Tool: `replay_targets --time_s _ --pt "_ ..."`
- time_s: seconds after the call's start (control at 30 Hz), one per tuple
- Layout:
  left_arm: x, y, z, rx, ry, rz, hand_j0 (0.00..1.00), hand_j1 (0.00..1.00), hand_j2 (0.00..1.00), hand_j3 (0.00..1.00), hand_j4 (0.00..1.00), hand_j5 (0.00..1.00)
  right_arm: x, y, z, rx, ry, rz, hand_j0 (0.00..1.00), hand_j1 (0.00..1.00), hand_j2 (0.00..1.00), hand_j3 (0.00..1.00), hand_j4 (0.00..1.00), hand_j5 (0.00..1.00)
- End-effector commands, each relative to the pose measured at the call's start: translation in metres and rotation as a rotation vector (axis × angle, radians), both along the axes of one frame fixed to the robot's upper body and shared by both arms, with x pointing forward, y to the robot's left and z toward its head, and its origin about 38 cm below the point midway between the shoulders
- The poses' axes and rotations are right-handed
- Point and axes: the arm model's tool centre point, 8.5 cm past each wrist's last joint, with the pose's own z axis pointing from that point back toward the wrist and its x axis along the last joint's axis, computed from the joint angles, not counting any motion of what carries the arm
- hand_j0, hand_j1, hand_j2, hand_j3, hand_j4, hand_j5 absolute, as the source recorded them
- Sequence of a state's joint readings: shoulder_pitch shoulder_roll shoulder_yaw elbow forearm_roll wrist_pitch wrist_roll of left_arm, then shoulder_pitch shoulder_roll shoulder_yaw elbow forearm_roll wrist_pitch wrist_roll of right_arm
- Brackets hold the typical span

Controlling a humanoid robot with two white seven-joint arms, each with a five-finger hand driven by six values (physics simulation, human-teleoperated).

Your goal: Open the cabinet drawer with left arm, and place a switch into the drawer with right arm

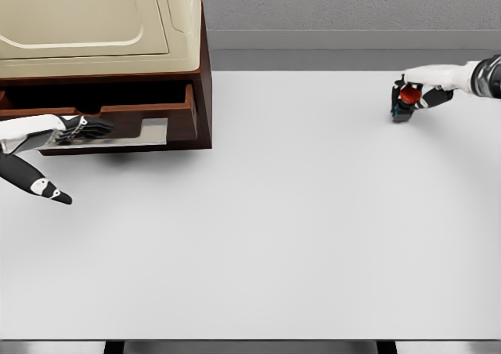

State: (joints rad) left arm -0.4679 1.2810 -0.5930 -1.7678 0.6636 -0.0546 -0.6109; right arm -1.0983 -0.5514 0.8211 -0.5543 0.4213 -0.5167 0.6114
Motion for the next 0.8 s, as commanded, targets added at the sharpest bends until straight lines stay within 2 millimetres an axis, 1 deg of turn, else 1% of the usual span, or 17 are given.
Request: replay_targets --time_s 0.0,0.2,0.3,0.37,0.5,0.6,0.67,0.73,0.77 --pt "0.0 0.001 0.002 -0.024 0.009 0.007 1.0 1.0 1.0 1.0 1.0 1.0 0.0 0.006 0.004 0.01 -0.013 0.023 0.45 0.45 0.45 0.45 0.45 0.45" --pt "-0.001 -0.002 -0.001 -0.088 0.038 0.006 1.0 1.0 1.0 1.0 1.0 1.0 0.003 0.02 0.016 0.013 -0.045 0.067 0.45 0.45 0.45 0.45 0.45 0.45" --pt "-0.004 -0.003 -0.006 -0.126 0.069 0.012 1.0 1.0 1.0 1.0 1.0 1.0 0.004 0.023 0.018 0.013 -0.052 0.079 0.43 0.43 0.43 0.43 0.43 0.43" --pt "-0.007 -0.003 -0.013 -0.138 0.093 0.016 1.0 1.0 1.0 1.0 1.0 1.0 0.004 0.031 0.022 0.012 -0.065 0.102 0.43 0.43 0.43 0.43 0.43 0.43" --pt "-0.008 -0.002 -0.015 -0.147 0.106 0.019 1.0 1.0 1.0 1.0 1.0 1.0 0.004 0.045 0.032 0.012 -0.092 0.149 0.43 0.43 0.43 0.43 0.43 0.43" --pt "-0.008 -0.001 -0.014 -0.151 0.109 0.022 1.0 1.0 1.0 1.0 1.0 1.0 0.002 0.059 0.041 0.01 -0.121 0.206 0.43 0.43 0.43 0.43 0.43 0.43" --pt "-0.009 -0.001 -0.014 -0.159 0.114 0.025 1.0 1.0 1.0 1.0 1.0 1.0 0.0 0.07 0.043 -0.002 -0.129 0.243 0.43 0.43 0.43 0.43 0.43 0.43" --pt "-0.01 0.0 -0.015 -0.176 0.128 0.029 1.0 1.0 1.0 1.0 1.0 1.0 -0.001 0.072 0.045 -0.005 -0.135 0.253 0.43 0.43 0.43 0.43 0.43 0.43" --pt "-0.01 0.0 -0.017 -0.179 0.133 0.03 1.0 1.0 1.0 1.0 1.0 1.0 -0.003 0.076 0.047 -0.011 -0.142 0.271 0.43 0.43 0.43 0.43 0.43 0.43"
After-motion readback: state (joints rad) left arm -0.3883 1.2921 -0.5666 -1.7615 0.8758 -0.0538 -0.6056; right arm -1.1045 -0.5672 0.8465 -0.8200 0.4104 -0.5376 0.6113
